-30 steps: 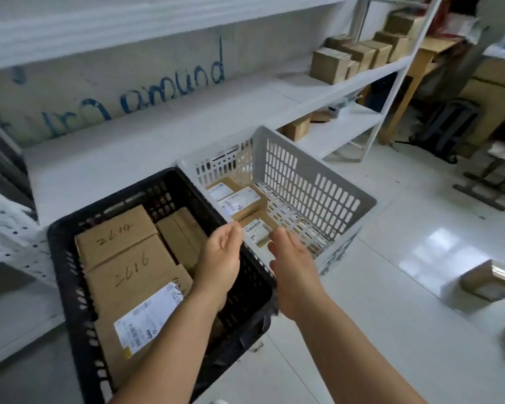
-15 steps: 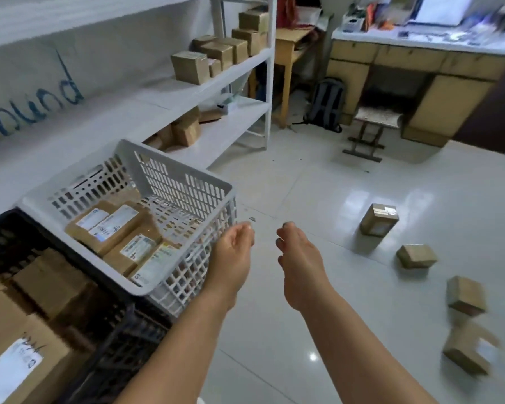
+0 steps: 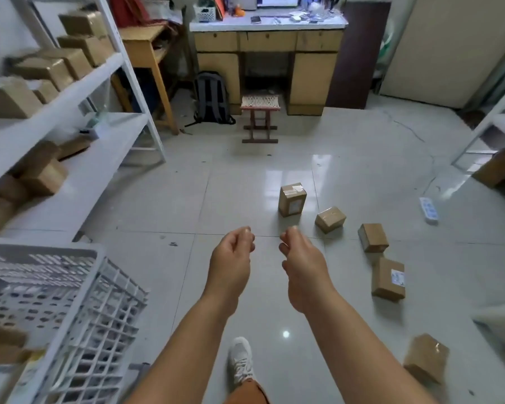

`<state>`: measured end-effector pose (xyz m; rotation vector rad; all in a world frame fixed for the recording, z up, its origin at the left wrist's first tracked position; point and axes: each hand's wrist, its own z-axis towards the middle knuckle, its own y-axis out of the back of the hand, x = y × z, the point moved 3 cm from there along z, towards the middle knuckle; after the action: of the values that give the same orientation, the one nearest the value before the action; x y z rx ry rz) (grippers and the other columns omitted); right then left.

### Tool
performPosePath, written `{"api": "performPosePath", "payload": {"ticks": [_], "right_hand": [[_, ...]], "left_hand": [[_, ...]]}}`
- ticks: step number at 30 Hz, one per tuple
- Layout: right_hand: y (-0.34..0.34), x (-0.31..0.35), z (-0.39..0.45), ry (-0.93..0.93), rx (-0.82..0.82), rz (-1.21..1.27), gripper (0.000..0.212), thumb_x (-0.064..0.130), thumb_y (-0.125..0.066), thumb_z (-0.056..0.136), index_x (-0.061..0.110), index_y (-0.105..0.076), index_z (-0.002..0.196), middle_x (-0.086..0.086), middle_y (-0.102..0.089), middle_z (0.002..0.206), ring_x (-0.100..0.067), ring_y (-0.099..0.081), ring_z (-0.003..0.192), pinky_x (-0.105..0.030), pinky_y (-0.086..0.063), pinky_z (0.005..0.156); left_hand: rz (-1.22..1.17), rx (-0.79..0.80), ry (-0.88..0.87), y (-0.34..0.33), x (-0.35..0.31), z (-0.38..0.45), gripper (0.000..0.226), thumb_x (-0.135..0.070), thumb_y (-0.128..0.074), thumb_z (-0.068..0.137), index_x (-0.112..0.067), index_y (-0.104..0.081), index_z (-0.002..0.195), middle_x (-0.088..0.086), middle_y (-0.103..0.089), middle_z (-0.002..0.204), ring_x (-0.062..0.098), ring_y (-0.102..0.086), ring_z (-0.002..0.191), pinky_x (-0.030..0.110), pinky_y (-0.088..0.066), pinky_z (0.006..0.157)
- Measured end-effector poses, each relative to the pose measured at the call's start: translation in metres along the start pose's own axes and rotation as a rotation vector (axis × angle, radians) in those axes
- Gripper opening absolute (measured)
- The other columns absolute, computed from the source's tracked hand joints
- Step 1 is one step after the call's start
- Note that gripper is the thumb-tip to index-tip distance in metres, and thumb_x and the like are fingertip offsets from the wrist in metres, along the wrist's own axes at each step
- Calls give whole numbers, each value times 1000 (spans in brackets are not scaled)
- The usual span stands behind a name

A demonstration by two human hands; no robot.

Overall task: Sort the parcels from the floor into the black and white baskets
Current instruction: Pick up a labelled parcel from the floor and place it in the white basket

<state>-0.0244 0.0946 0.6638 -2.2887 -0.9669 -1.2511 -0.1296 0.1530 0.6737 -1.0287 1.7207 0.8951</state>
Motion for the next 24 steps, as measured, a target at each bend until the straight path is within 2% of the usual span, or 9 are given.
{"api": "performPosePath", "payload": {"ticks": [5, 8, 10, 13, 16, 19, 21, 22, 24], "right_hand": [[-4, 33, 55, -11, -86, 6, 30, 32, -37, 97, 9, -56, 97, -11, -58, 116, -24, -48, 123, -31, -38, 74], [-5, 51, 91, -20, -153, 19, 28, 34, -39, 97, 13, -57, 92, -8, -60, 115, -24, -51, 121, -33, -42, 85], [-2, 62, 113, -10, -201, 24, 26, 36, -41, 95, 17, -56, 85, -9, -61, 108, -26, -52, 119, -32, -38, 77], [2, 76, 143, -17, -254, 24, 20, 35, -42, 91, 22, -54, 82, 0, -52, 92, -27, -54, 91, -32, -29, 68], [4, 86, 174, -32, -259, 81, 19, 37, -45, 85, 23, -54, 76, 3, -52, 88, -15, -47, 86, -34, -29, 70], [8, 94, 208, -53, -284, 128, 23, 37, -48, 85, 21, -56, 71, 4, -53, 85, -22, -53, 89, -34, -34, 77], [12, 101, 234, -66, -296, 150, 24, 37, -46, 87, 21, -56, 72, 4, -53, 86, -38, -54, 105, -36, -39, 90], [14, 105, 247, -73, -293, 164, 24, 36, -46, 88, 21, -56, 74, 4, -53, 87, -37, -51, 116, -37, -38, 97], [19, 115, 278, -81, -280, 189, 23, 34, -45, 91, 21, -55, 75, 3, -53, 90, -35, -47, 122, -41, -32, 107]], "left_hand": [[-40, 58, 5, -16, -18, 76, 22, -34, -40, 100, -24, -55, 113, -8, -62, 110, 10, -59, 107, 35, -46, 99], [-66, 83, 27, -27, -30, 116, 15, -33, -41, 100, -29, -56, 97, -7, -63, 106, 11, -60, 104, 35, -47, 97], [-78, 104, 40, -33, -38, 139, 16, -32, -42, 100, -30, -55, 92, -5, -63, 105, 13, -60, 103, 35, -47, 95], [-90, 117, 69, -38, -45, 174, 16, -31, -41, 101, -23, -55, 102, -4, -62, 107, 14, -60, 102, 34, -47, 94], [-97, 120, 89, -43, -48, 205, 18, -30, -41, 101, -20, -55, 106, -4, -62, 104, 14, -60, 101, 35, -47, 94], [-101, 115, 118, -52, -49, 237, 18, -29, -42, 100, -19, -56, 106, -4, -62, 102, 14, -61, 99, 33, -47, 89], [-102, 110, 131, -62, -51, 260, 17, -29, -42, 100, -19, -56, 104, -4, -63, 102, 14, -61, 98, 31, -47, 86], [-98, 109, 134, -68, -52, 272, 17, -29, -42, 100, -19, -56, 105, -4, -63, 103, 13, -61, 97, 30, -47, 84], [-84, 103, 140, -84, -54, 298, 18, -29, -42, 100, -18, -56, 106, -4, -63, 103, 12, -61, 96, 30, -47, 84]]}}
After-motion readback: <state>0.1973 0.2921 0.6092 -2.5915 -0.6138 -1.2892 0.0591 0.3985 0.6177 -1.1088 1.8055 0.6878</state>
